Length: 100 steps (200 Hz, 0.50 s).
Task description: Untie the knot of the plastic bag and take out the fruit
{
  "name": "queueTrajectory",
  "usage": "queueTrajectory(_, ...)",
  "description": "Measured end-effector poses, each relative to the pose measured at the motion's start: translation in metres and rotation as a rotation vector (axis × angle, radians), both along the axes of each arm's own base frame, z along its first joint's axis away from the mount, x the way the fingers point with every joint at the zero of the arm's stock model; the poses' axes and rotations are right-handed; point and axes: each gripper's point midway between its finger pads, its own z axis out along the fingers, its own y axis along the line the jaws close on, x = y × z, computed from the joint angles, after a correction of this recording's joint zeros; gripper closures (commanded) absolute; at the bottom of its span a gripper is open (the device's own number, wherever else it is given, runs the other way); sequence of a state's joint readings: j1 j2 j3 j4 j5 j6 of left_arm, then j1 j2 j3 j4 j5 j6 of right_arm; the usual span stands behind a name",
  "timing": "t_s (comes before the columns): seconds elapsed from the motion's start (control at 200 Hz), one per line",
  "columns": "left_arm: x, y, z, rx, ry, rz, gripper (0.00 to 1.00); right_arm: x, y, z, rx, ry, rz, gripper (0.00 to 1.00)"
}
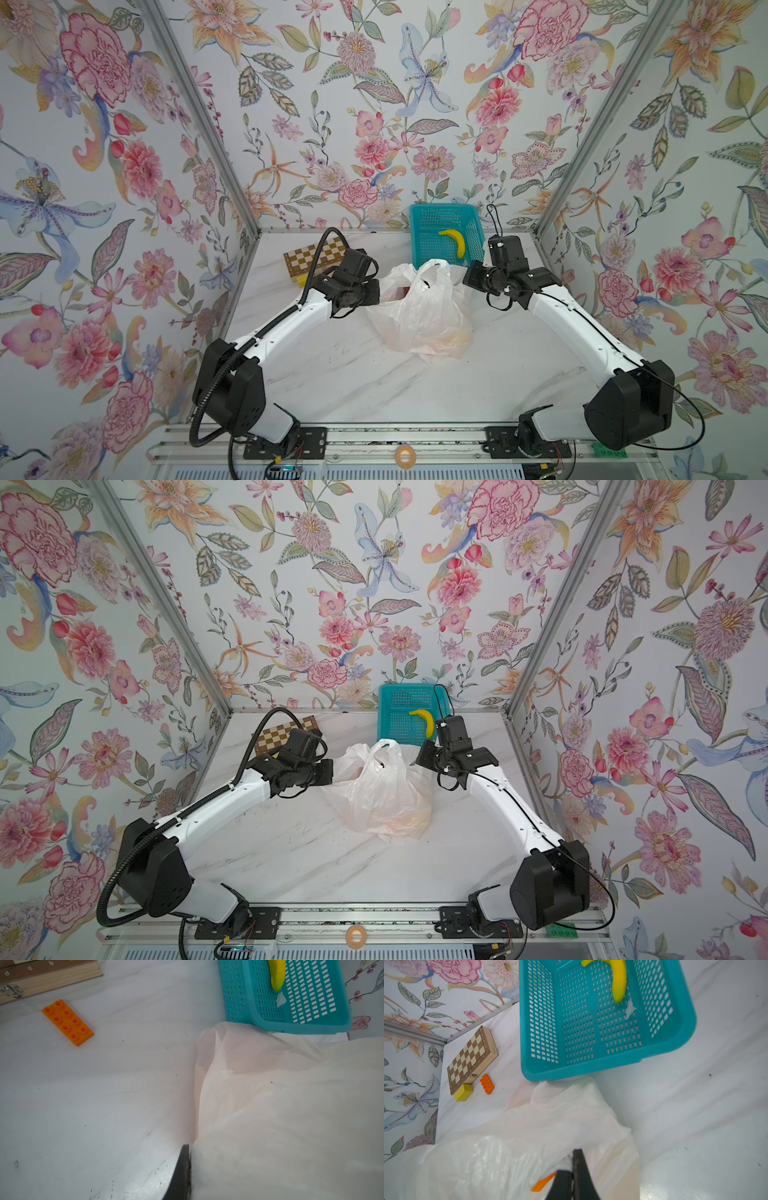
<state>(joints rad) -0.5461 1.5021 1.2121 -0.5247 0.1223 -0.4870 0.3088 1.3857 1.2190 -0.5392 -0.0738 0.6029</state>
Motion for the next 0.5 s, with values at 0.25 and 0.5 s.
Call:
queueTrajectory(0.25, 0.004, 0.032, 0.007, 0.008, -0.02, 0.055, 0.93, 0.01, -0.043, 0.009, 0.05, -0.013, -0.101, 1.0)
queueTrajectory(0.5, 0.0, 0.05, 0.024, -0.013, -0.072, 0.064, 0.66, 0.01, -0.03, 0.014, 0.125, -0.014, -0.061, 1.0)
